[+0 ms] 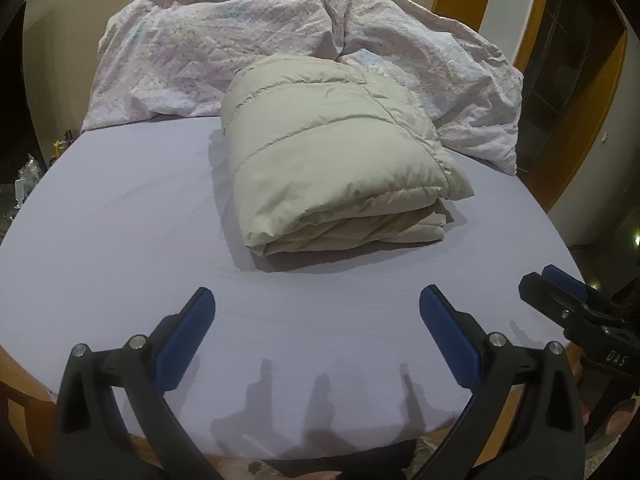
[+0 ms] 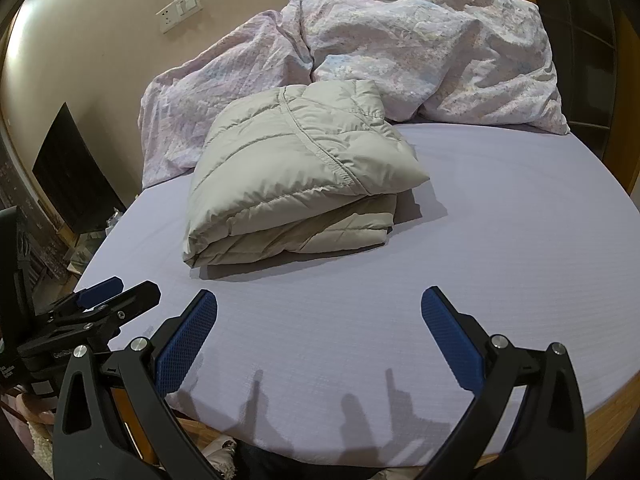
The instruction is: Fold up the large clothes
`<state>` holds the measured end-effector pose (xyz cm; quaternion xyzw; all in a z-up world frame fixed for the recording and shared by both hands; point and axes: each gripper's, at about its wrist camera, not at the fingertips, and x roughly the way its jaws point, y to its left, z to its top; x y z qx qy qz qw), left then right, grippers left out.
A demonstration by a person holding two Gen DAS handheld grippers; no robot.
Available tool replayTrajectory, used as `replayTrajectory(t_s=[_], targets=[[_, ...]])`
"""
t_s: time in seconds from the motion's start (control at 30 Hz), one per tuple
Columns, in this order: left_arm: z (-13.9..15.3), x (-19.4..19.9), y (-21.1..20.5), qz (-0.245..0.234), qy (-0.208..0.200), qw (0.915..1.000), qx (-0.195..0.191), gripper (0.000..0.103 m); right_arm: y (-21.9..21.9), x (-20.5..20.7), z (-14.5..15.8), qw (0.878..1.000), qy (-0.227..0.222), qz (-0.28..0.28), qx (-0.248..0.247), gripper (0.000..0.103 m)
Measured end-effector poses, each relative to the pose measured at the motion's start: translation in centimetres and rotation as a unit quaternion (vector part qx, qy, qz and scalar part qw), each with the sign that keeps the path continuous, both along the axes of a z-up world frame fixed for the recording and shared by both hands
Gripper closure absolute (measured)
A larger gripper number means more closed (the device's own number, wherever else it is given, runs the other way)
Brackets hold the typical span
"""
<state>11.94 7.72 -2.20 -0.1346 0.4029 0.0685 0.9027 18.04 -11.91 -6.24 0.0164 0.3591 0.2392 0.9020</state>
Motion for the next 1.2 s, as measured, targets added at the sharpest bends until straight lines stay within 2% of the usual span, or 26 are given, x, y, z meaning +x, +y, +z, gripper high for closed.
replayTrajectory(t_s=[1.2], targets=[[0.15, -0.10, -0.29, -0.007, -0.004, 1.0000, -0.004, 0.002, 0.21, 0.00, -0.32, 1.000, 0.002, -0.002, 0.000, 0.001]])
